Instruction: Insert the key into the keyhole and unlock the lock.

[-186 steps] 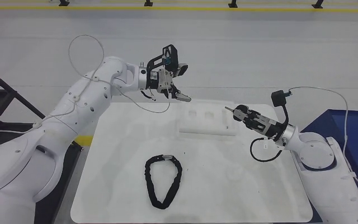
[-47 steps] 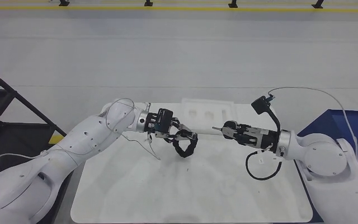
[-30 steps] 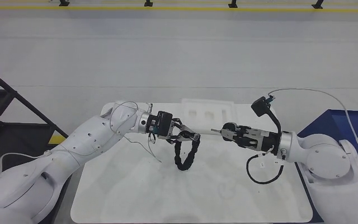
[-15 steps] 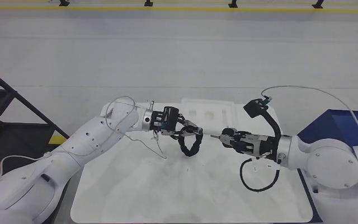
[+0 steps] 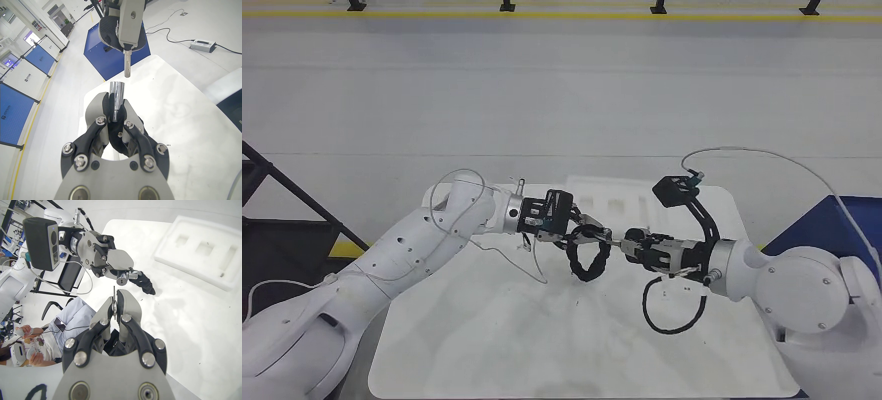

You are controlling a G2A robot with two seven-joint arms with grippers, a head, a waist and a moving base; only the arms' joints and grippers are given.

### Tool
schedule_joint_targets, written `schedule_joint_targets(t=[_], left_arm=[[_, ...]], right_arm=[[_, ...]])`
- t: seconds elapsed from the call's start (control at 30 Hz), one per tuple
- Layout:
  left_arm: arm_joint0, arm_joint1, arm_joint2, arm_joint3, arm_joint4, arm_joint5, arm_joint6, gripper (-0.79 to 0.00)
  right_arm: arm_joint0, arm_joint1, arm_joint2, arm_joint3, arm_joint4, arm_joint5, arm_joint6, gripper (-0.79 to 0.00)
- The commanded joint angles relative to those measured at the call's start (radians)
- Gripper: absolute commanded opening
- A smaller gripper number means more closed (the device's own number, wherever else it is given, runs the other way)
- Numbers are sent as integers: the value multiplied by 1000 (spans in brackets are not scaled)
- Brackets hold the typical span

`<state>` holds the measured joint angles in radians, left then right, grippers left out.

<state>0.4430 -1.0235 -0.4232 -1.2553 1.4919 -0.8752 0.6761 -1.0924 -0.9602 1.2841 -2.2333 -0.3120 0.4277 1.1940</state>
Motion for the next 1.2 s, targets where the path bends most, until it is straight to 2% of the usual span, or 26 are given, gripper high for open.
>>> schedule_joint_targets(t=[0.0,0.4,1.17], left_arm=[[5,1,-10,-2,5,-3,3,-785],[40,6,-59,-27,36,-21,-8,-785],[70,-15,-108,-16,59,-62,-10,-785]], right_arm=[[3,0,-3,1,-3,9,-4,-785],[6,4,-7,13,2,29,-24,-785],[20,7,-38,29,28,19,-48,-785]])
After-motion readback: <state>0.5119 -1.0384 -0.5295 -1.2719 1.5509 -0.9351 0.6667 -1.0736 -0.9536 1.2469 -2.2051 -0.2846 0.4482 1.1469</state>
